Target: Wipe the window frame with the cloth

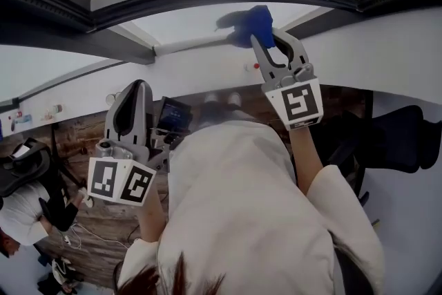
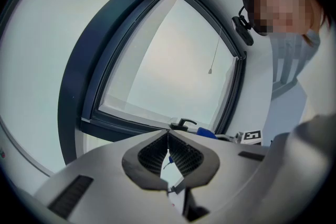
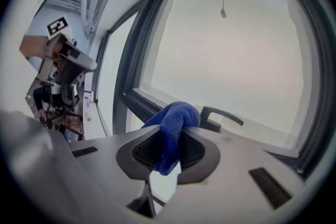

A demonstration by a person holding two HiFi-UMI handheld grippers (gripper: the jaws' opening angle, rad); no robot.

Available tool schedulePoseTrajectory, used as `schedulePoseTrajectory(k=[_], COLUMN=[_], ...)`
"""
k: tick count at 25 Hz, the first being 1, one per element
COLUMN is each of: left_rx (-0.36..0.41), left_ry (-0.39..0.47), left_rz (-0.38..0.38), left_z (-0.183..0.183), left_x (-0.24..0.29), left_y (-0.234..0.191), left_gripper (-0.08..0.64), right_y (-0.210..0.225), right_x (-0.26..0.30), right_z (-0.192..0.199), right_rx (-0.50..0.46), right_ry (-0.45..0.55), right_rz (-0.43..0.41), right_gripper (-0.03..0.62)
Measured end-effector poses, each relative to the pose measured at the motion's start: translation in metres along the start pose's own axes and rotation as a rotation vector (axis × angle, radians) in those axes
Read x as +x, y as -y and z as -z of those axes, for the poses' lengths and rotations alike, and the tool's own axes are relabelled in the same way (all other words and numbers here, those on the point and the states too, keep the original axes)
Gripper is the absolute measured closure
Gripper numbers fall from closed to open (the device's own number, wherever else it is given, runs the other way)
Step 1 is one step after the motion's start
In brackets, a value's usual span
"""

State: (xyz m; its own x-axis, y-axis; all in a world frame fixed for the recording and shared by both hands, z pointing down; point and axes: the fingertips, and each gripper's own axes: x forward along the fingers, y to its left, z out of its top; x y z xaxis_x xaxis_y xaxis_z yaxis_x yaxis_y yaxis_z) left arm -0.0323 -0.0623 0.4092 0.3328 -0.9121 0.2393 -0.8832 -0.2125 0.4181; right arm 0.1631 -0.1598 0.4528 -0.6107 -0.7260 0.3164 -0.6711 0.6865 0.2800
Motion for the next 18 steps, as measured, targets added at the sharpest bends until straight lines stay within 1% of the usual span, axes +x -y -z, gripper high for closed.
schedulePoseTrajectory(k=[2, 3, 6, 8, 11, 18], left_rx=[0.021, 0.031, 0.054, 0.065, 0.074, 0.114], left_ry=[-0.011, -0.018, -0.042, -0.051, -0.060, -0.069], left_rz=[0.021, 0.034, 0.092, 0.127, 0.152, 0.187], left_z=[0.003, 0.004, 0.008, 0.010, 0.014, 0.025], left_x=[0.002, 0.003, 0.007, 0.009, 0.008, -0.008], left_y=[0.006, 0.009, 0.022, 0.031, 0.040, 0.067], left_gripper=[0.549, 0.549, 0.549, 0.549, 0.549, 0.549], right_y=[-0.011, -0.015, -0.029, -0.037, -0.047, -0.065], right_x=[-0.022, -0.033, -0.064, -0.077, -0.089, -0.131], right_z=[-0.005, -0.004, 0.009, 0.016, 0.030, 0.032], right_rx=[0.081, 0.130, 0.245, 0.269, 0.277, 0.312], right_ry=[0.038, 0.037, -0.017, -0.039, -0.073, -0.055], right_rz=[0.009, 0.018, 0.034, 0.046, 0.052, 0.064], right_gripper=[0.546, 0.546, 0.546, 0.546, 0.546, 0.546])
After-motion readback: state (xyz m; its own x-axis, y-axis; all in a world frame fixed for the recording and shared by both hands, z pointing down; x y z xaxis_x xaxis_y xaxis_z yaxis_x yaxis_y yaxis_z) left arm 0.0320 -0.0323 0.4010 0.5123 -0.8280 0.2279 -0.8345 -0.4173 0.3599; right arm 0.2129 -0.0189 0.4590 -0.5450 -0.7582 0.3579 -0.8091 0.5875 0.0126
